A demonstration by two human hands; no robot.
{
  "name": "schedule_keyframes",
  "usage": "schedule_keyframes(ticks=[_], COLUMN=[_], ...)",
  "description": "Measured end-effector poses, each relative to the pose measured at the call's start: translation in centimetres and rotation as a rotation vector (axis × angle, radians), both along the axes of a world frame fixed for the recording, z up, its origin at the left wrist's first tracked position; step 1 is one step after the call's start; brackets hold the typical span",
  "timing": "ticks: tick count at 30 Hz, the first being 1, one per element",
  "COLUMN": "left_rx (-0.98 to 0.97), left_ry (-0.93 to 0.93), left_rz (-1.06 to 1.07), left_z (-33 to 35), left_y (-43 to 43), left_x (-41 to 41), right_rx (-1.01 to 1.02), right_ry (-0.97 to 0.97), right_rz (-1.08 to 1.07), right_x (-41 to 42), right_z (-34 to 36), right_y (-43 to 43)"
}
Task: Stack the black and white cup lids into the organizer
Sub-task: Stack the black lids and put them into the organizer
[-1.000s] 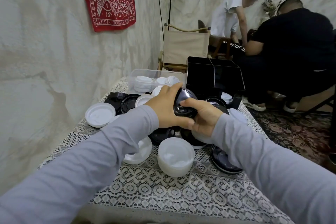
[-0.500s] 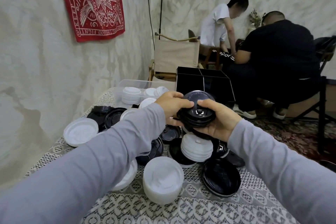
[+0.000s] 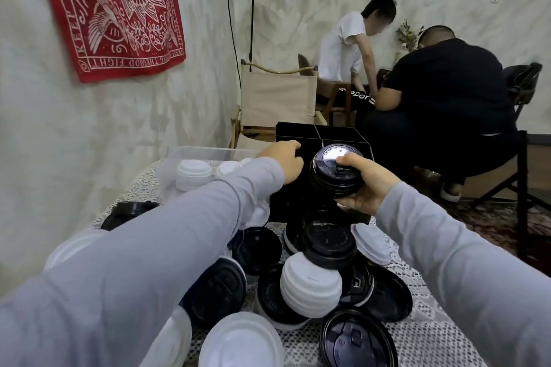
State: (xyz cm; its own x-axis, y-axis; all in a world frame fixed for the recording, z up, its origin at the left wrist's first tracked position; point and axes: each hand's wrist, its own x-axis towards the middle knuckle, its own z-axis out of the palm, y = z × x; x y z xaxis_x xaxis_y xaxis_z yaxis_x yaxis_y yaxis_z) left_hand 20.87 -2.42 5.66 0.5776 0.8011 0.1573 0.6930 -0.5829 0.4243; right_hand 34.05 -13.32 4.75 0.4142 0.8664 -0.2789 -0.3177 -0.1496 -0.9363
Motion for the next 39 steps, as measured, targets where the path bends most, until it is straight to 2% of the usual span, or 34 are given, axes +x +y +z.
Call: schedule_keyframes(ticks=[2,5,10,28,36,39], left_rx=[0.22,0.479,0.5,0.56,0.786,0.898], left_ry=[0.176,0.291,0.463,0.243,0.187,0.113], left_rz=[-0.028,-0.032,-0.012,0.04,-0.031,-0.109], left_z=[-0.2,-0.1,0.4,-0.1,0.3,0.0], left_y=[1.6,3.2,4.7,5.8,5.0,4.6], left_x=[0.5,1.5,2.9,3.7,2.8,2.0], right_rx=[0.005,0.011,0.025,0.083,0.135,0.145], right_ry=[-0.005,-0.006,0.005,0.06,0.058,0.071], right_rz=[-0.005,-0.008,0.003,-0.009,-0.056,-0.04], right_x=[0.7,1.6,2.2,3.7,4.8,4.7], right_z=[0.1,0.4,0.2,0.3,0.4,1.0], right_y=[0.6,1.4,2.3,1.5,0.3,-0.2])
